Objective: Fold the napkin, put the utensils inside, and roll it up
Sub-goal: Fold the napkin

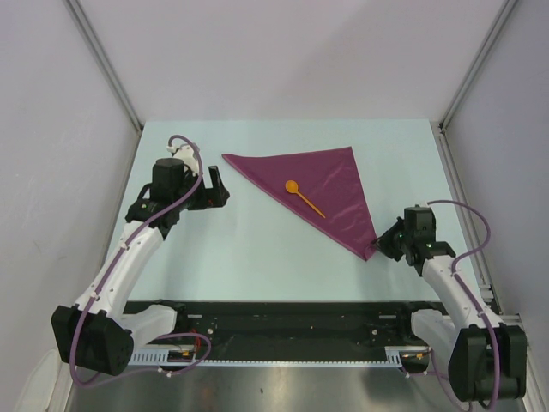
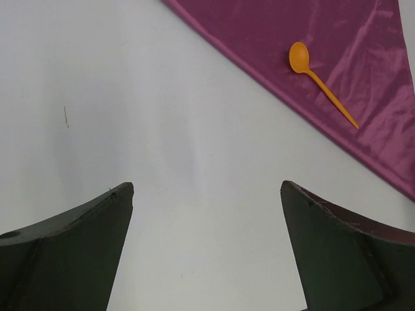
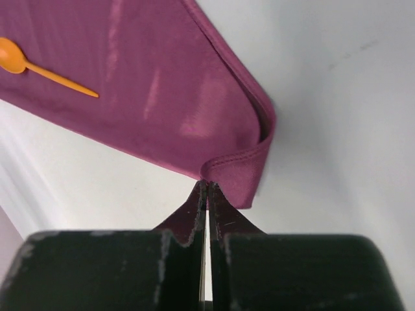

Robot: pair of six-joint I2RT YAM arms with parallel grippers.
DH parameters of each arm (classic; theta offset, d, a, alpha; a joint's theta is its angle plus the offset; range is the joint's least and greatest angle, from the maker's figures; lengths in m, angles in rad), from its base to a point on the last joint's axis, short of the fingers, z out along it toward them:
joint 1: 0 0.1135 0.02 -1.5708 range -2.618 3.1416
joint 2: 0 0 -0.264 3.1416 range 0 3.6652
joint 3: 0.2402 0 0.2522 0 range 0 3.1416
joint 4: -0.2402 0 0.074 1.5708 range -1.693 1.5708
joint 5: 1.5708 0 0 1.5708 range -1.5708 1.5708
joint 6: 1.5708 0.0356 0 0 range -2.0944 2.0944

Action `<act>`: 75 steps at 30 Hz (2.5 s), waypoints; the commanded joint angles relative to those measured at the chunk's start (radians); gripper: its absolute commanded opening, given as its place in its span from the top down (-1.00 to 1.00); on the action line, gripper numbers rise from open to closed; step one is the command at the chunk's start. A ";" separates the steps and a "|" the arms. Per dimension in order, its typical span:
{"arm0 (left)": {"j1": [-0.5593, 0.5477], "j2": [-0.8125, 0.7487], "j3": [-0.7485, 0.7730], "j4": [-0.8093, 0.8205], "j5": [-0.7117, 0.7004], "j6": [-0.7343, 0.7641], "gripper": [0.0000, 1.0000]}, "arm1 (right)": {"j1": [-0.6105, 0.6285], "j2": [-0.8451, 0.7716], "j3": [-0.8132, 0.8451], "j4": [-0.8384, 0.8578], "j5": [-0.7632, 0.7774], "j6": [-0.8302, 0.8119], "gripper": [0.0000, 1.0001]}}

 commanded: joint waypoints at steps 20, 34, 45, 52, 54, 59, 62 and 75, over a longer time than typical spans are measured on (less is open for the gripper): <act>0.007 0.006 -0.006 0.006 -0.005 0.015 -0.99 | 0.202 0.396 0.123 0.517 0.025 0.062 1.00; 0.007 0.012 -0.005 0.005 -0.013 0.015 -0.99 | 0.305 0.725 0.329 0.736 -0.012 0.103 1.00; 0.007 0.017 -0.005 0.005 -0.019 0.015 -1.00 | 0.354 0.905 0.462 0.853 -0.058 0.151 1.00; 0.008 0.018 -0.006 0.005 -0.014 0.015 -0.99 | 0.369 0.965 0.546 0.838 -0.050 0.131 1.00; 0.008 0.017 -0.006 0.005 -0.014 0.016 -0.99 | 0.372 0.979 0.577 0.833 -0.050 0.129 1.00; 0.008 0.015 -0.006 0.005 -0.016 0.016 -1.00 | 0.380 1.028 0.634 0.826 -0.058 0.126 1.00; 0.008 0.017 -0.006 0.005 -0.014 0.016 -0.99 | 0.384 1.049 0.666 0.821 -0.061 0.125 1.00; 0.008 0.015 -0.006 0.005 -0.014 0.016 -0.99 | 0.404 1.117 0.749 0.795 -0.058 0.114 1.00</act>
